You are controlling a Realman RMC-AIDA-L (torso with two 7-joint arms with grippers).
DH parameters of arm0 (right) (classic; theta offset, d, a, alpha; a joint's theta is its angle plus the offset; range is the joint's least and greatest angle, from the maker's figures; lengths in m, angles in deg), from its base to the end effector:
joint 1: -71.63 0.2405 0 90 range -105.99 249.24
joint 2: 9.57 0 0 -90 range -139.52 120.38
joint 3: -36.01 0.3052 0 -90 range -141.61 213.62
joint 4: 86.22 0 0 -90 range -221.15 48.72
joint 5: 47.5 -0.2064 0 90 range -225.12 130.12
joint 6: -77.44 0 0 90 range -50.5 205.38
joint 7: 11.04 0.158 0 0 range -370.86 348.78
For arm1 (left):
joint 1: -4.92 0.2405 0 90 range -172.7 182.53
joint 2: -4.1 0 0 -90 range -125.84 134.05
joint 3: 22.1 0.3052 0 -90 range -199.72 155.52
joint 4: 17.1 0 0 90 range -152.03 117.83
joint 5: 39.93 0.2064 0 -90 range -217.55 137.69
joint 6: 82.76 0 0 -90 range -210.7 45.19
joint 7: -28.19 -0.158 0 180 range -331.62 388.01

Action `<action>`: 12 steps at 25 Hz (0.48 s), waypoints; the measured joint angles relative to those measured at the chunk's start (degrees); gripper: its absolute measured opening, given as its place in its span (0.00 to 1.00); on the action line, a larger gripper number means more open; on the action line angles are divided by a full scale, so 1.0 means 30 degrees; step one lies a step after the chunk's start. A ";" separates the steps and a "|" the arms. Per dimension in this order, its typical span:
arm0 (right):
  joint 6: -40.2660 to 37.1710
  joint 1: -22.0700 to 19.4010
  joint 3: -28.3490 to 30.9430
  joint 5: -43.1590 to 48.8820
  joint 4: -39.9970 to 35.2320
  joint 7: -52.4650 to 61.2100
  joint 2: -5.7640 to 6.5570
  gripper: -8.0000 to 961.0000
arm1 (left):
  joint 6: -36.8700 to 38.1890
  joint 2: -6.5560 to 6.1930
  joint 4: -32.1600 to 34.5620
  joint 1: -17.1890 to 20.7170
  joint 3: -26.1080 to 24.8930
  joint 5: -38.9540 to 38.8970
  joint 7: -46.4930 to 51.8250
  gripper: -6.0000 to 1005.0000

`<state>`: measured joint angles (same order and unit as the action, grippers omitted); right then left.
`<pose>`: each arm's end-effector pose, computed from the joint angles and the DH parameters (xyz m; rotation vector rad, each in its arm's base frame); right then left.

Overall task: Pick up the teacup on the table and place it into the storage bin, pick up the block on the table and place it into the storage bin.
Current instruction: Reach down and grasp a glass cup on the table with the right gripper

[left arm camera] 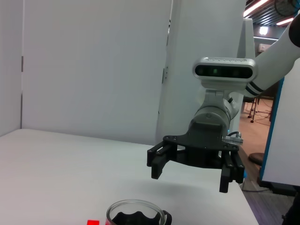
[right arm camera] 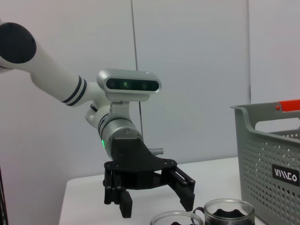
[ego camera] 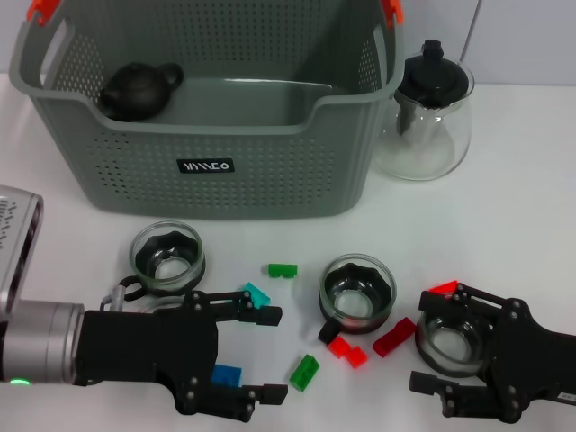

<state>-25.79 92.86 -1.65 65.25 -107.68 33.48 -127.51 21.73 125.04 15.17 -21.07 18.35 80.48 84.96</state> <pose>0.3221 0.2501 -0.0586 -2.7564 0.2234 0.9944 -0.2940 0.2721 -0.0682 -2.9958 -0.2156 -0.8608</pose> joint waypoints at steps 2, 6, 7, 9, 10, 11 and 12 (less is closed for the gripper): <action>0.0054 0.0055 -0.0043 0.0032 0.0000 0.0019 -0.0052 0.93 | -0.0012 -0.0002 -0.0004 -0.0005 0.0017 0.0006 0.0002 0.82; 0.0182 0.0156 -0.0136 0.0045 -0.0001 0.0039 -0.0100 0.93 | -0.0114 -0.0002 -0.0006 -0.0009 0.0023 0.0025 0.0091 0.82; 0.0187 0.0171 -0.0140 0.0047 -0.0001 0.0041 -0.0101 0.93 | -0.0142 -0.0002 -0.0006 -0.0005 0.0022 0.0027 0.0110 0.82; 0.0192 0.0195 -0.0136 0.0052 0.0000 0.0043 -0.0102 0.93 | -0.0178 -0.0002 -0.0006 0.0031 0.0022 0.0032 0.0123 0.82; 0.0194 0.0200 -0.0118 0.0053 0.0001 0.0043 -0.0101 0.93 | -0.0185 -0.0002 -0.0006 0.0045 0.0022 0.0032 0.0124 0.82; 0.0195 0.0208 -0.0095 0.0055 0.0001 0.0043 -0.0099 0.93 | -0.0185 -0.0001 -0.0006 0.0060 0.0021 0.0033 0.0126 0.82; 0.0200 0.0209 -0.0072 0.0057 0.0004 0.0042 -0.0097 0.93 | -0.0185 -0.0002 -0.0006 0.0076 0.0022 0.0033 0.0125 0.82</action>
<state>-25.19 93.49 -1.87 65.42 -107.67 33.60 -127.80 21.17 125.04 15.15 -20.84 18.42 80.57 85.34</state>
